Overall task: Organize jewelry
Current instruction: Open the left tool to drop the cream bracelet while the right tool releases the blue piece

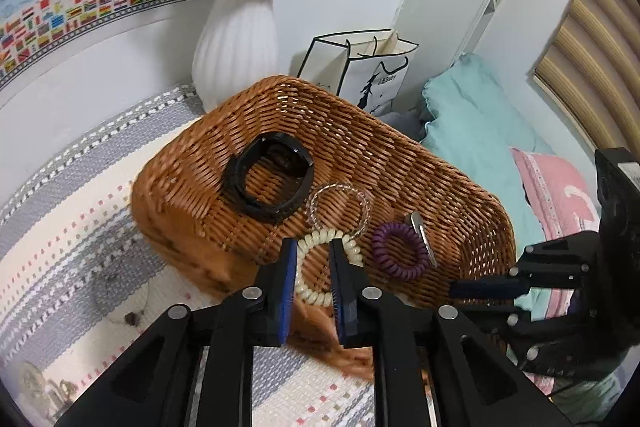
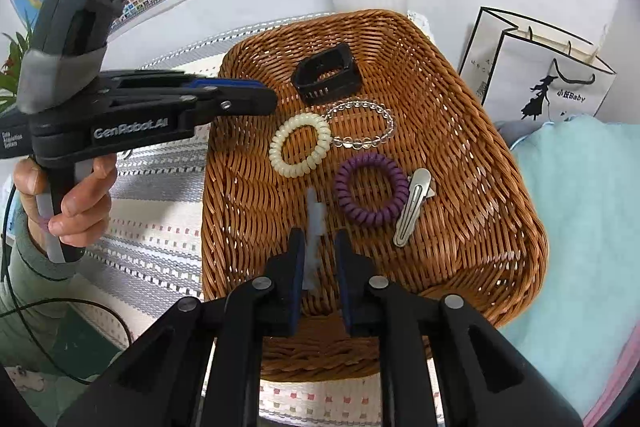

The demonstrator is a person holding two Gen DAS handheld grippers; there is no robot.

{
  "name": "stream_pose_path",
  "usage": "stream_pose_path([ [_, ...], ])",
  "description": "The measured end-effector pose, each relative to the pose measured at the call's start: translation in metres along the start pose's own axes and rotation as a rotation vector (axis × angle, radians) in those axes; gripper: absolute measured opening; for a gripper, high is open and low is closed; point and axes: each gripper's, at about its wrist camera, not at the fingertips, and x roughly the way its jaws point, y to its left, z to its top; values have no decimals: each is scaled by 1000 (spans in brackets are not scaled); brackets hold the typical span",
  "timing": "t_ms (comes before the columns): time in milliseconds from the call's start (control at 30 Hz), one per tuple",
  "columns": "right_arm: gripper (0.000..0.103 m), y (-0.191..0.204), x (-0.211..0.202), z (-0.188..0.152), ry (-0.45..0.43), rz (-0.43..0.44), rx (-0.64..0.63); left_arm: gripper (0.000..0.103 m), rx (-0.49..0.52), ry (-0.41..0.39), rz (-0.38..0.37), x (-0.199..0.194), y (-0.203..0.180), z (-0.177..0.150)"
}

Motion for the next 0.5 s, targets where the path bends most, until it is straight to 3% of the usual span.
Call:
stream_pose_path([
  [200,18,7,-20,4,-71,-1,1,26,0,-57,33,-47,16,-17],
  [333,18,27,-34,10,-126,4,-36,41,-30,-106,71,-89,40,-32],
  [500,18,57,-38,20,-164,37,-86,43,-101,-184,122,-145,81,-53],
])
